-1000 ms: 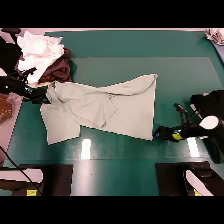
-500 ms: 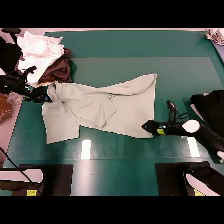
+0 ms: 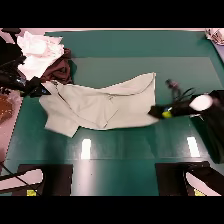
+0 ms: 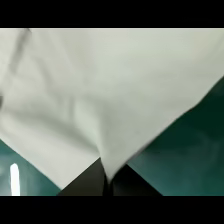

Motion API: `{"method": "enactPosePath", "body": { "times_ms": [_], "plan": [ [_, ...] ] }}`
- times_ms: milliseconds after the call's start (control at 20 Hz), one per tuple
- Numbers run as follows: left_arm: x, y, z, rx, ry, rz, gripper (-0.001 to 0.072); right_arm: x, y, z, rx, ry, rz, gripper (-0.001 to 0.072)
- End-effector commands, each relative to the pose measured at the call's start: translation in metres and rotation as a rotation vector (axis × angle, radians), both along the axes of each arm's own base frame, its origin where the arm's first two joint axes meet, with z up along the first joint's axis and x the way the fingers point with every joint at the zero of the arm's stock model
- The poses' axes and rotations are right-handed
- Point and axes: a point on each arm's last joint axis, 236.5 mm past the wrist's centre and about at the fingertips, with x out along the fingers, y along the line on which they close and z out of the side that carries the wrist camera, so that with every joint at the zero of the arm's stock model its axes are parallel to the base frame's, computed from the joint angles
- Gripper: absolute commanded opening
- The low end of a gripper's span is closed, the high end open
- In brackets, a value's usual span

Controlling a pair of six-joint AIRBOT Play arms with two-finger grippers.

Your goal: Fold the shirts.

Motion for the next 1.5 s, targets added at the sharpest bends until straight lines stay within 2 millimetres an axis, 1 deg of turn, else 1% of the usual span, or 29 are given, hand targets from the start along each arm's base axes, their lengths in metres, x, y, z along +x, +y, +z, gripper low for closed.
{"method": "enactPosePath", "body": {
  "times_ms": [0,50,100,150,200,250,300,350,400,450,550,600,650,700,750,800,850,900,950,1000,1050,1100,1150,1200,1250,1300,1350,1400,1450],
  "plan": [
    [0.007,0.000,0.033,-0.039,-0.033,0.172,0.0028,0.023,-0.057,0.084,-0.063,-0.216,-0.067,0.0013],
    [0.007,-0.005,0.040,-0.075,-0.024,0.197,0.0028,0.027,-0.071,0.108,-0.071,-0.271,-0.092,0.0013],
    [0.006,-0.019,0.058,-0.146,-0.049,0.190,0.0028,0.027,-0.076,0.132,-0.053,-0.313,-0.089,0.0013],
    [0.008,-0.028,0.078,-0.199,-0.097,0.194,0.0027,0.026,-0.076,0.159,-0.027,-0.357,-0.069,0.0013],
    [0.008,-0.032,0.102,-0.228,-0.158,0.224,0.0027,0.025,-0.076,0.183,-0.009,-0.406,-0.051,0.0011],
    [0.005,-0.034,0.127,-0.247,-0.214,0.261,0.0027,0.028,-0.080,0.215,-0.014,-0.488,-0.071,0.0011],
    [-0.002,-0.036,0.160,-0.254,-0.297,0.288,0.0027,0.030,-0.081,0.248,-0.013,-0.575,-0.084,0.0011],
    [-0.009,-0.034,0.191,-0.248,-0.386,0.327,0.0026,0.031,-0.081,0.280,-0.027,-0.653,-0.082,0.0011],
    [-0.009,-0.020,0.210,-0.204,-0.458,0.400,0.0026,0.035,-0.084,0.302,-0.055,-0.702,-0.079,0.0010],
    [-0.010,-0.011,0.222,-0.191,-0.471,0.462,0.0025,0.042,-0.087,0.313,-0.089,-0.718,-0.069,0.0011],
    [-0.023,-0.022,0.242,-0.197,-0.479,0.413,0.0026,0.047,-0.075,0.329,-0.101,-0.727,-0.017,0.0011],
    [-0.028,-0.023,0.252,-0.185,-0.500,0.401,0.0026,0.048,-0.070,0.338,-0.120,-0.739,0.001,0.0011],
    [-0.030,-0.023,0.263,-0.195,-0.511,0.416,0.0027,0.048,-0.074,0.341,-0.168,-0.730,0.000,0.0011],
    [-0.038,-0.031,0.277,-0.224,-0.518,0.402,0.0027,0.042,-0.079,0.345,-0.217,-0.720,0.000,0.0011],
    [-0.054,-0.044,0.294,-0.226,-0.538,0.340,0.0027,0.029,-0.076,0.359,-0.246,-0.745,0.020,0.0011],
    [-0.074,-0.053,0.307,-0.206,-0.557,0.293,0.0027,0.012,-0.076,0.376,-0.276,-0.791,0.022,0.0011],
    [-0.103,-0.064,0.326,-0.175,-0.603,0.250,0.0027,-0.012,-0.078,0.396,-0.313,-0.845,0.019,0.0012],
    [-0.136,-0.076,0.349,-0.164,-0.668,0.225,0.0027,-0.043,-0.080,0.417,-0.347,-0.907,0.014,0.0011],
    [-0.178,-0.093,0.379,-0.165,-0.771,0.196,0.0027,-0.076,-0.084,0.441,-0.377,-0.986,-0.001,0.0012],
    [-0.224,-0.109,0.410,-0.151,-0.902,0.177,0.0026,-0.113,-0.095,0.470,-0.419,-1.089,-0.049,0.0011],
    [-0.261,-0.117,0.436,-0.143,-1.027,0.190,0.0026,-0.144,-0.108,0.496,-0.451,-1.188,-0.110,0.0011],
    [-0.290,-0.117,0.464,-0.128,-1.170,0.237,0.0025,-0.172,-0.116,0.517,-0.462,-1.281,-0.159,0.0010],
    [-0.309,-0.108,0.492,-0.109,-1.310,0.299,0.0024,-0.194,-0.123,0.537,-0.456,-1.374,-0.201,0.0010],
    [-0.309,-0.096,0.506,-0.113,-1.359,0.365,0.0024,-0.204,-0.131,0.555,-0.432,-1.448,-0.259,0.0010],
    [-0.286,-0.088,0.500,-0.149,-1.285,0.395,0.0024,-0.199,-0.141,0.565,-0.391,-1.476,-0.333,0.0010],
    [-0.249,-0.093,0.476,-0.175,-1.146,0.331,0.0024,-0.178,-0.153,0.563,-0.351,-1.448,-0.407,0.0010],
    [-0.209,-0.098,0.446,-0.216,-0.991,0.261,0.0026,-0.146,-0.158,0.547,-0.330,-1.368,-0.447,0.0010],
    [-0.166,-0.099,0.413,-0.271,-0.852,0.200,0.0027,-0.102,-0.152,0.515,-0.315,-1.239,-0.437,0.0010],
    [-0.124,-0.090,0.381,-0.302,-0.759,0.188,0.0027,-0.058,-0.136,0.476,-0.327,-1.107,-0.383,0.0011]
  ]
}}
